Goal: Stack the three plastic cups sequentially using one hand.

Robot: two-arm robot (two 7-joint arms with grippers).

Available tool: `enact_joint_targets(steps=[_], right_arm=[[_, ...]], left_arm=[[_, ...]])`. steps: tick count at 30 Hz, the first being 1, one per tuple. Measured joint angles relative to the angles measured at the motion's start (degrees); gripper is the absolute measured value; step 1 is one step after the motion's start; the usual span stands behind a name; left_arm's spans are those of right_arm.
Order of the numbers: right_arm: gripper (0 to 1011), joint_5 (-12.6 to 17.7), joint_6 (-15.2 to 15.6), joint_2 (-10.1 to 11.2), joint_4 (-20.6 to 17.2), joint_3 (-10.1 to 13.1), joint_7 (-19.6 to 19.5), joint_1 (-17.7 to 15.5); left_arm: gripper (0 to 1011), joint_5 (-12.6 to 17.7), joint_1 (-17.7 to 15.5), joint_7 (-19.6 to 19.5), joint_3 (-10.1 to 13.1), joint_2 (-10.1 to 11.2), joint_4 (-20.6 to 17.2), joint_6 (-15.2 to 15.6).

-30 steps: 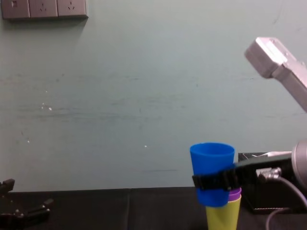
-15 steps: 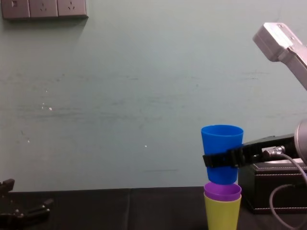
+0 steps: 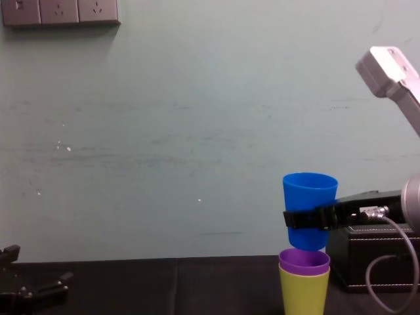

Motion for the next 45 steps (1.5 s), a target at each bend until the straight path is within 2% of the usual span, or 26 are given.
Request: enact_joint_targets(steps=[18, 45], right_arm=[[705, 0.6, -2.8, -0.5, 5.2, -0.8, -0.2, 1.8], [705, 1.1, -2.7, -1.1, 7.7, -1.4, -0.6, 2.4]], left_arm=[[1000, 0.0, 0.0, 0.0, 0.0, 0.0, 0.0, 0.0], [1000, 0.0, 0.0, 0.0, 0.0, 0.0, 0.0, 0.0]])
